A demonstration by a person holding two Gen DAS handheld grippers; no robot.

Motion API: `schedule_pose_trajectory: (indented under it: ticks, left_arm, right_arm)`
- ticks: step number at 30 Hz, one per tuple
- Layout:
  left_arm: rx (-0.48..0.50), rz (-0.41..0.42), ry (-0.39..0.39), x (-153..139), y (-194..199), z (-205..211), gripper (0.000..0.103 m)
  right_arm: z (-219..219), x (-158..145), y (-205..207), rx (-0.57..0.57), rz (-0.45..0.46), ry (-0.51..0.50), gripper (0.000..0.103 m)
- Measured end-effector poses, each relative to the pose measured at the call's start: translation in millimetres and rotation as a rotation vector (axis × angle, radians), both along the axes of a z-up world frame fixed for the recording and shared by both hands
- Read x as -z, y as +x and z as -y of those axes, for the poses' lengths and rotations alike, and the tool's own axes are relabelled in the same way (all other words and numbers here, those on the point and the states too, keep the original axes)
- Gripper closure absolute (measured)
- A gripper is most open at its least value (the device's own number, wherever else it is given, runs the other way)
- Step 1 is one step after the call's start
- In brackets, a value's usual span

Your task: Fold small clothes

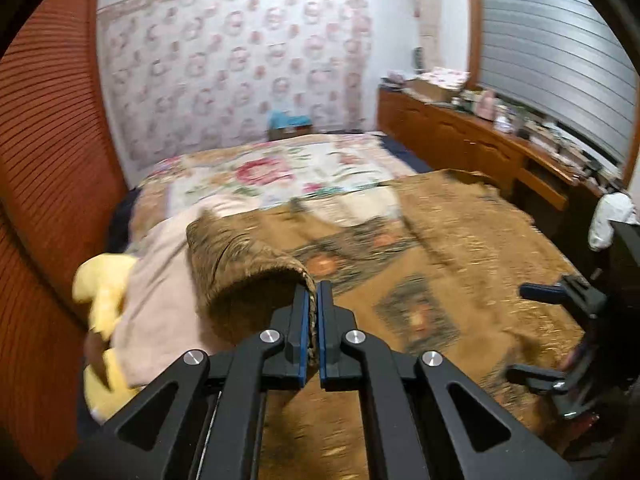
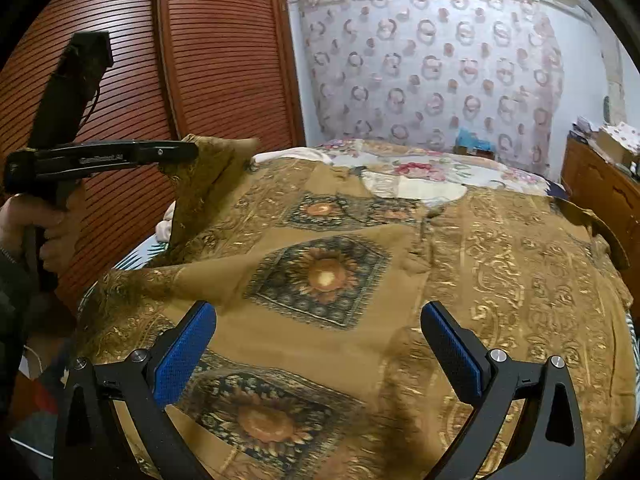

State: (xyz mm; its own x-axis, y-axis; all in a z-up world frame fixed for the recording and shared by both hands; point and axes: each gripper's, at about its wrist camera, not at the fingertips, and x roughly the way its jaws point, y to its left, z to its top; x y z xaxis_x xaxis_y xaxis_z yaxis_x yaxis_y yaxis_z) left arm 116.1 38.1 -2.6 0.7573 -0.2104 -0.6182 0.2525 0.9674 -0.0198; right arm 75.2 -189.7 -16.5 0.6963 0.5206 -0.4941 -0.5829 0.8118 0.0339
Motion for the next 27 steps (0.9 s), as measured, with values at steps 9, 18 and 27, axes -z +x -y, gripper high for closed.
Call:
schedule_pose_trajectory:
  ticks: [9, 18, 27]
  left_arm:
    - [0.007, -0.005, 0.015, 4.9, -13.0, 3.9, 0.063]
    - [-0.111, -0.138, 0.015, 62.4, -9.0, -39.6, 0.023]
    - [-0.184, -0.228, 0.04, 102.9, 0.7, -60.1, 0.023]
  right_arm:
    - [1.0, 0.2, -1.2, 0.028, -0.007, 0.019, 0.001]
    - [-2.3, -9.3, 9.0, -0.003, 0.023, -0.013, 0.001]
    - [-48.7, -27.5, 43.1, -0.121, 0.057, -0.086, 0.004]
